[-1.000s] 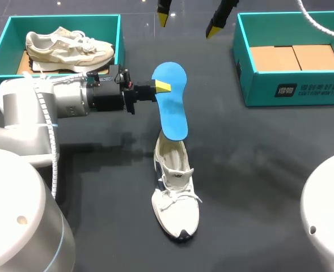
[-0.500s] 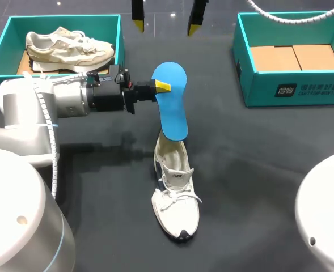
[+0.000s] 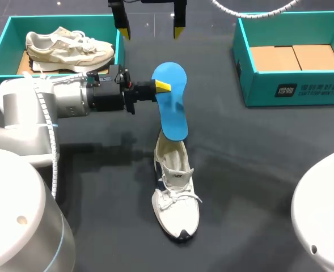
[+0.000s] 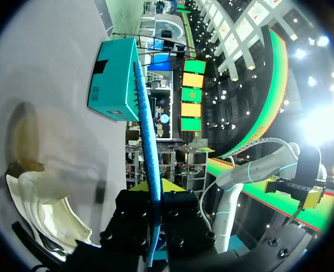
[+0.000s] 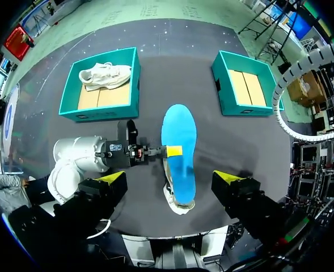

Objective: Take the shoe out of the shoebox, open the shoe tongue, remove and reinsert the insole, then place the shoe into the shoebox

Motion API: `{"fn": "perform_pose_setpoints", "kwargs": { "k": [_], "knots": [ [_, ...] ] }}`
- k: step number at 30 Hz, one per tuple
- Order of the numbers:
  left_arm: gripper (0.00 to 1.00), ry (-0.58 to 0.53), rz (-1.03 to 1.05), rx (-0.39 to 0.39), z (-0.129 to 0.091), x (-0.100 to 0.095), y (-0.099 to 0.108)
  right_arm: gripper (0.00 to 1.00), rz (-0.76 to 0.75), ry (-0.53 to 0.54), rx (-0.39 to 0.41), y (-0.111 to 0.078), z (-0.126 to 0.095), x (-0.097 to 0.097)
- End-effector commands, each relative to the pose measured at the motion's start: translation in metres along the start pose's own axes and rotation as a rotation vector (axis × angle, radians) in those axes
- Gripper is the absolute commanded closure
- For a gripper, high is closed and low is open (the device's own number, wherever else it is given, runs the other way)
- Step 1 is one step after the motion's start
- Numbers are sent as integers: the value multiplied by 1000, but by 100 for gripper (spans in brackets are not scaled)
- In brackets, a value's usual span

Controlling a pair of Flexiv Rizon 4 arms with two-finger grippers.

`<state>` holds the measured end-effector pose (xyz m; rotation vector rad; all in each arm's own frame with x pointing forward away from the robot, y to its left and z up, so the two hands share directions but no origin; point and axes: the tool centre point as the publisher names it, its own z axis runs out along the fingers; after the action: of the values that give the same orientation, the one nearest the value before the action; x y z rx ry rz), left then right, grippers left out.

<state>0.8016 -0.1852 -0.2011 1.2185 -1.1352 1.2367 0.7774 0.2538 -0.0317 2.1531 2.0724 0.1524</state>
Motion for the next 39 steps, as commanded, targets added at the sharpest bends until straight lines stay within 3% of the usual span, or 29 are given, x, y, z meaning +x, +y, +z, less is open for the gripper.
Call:
{"fn": "perform_pose_setpoints", "kwargs": {
  "k": [1, 17, 39],
  "knots": [
    [100, -2, -1, -3, -1, 0, 0, 0, 3, 109, -8, -3, 4, -16],
    [100, -2, -1, -3, -1, 0, 0, 0, 34, 352, -3, -8, 11, -58],
    [100, -2, -1, -3, -1, 0, 0, 0, 97, 697, -14, -22, 24, -100]
  ]
}}
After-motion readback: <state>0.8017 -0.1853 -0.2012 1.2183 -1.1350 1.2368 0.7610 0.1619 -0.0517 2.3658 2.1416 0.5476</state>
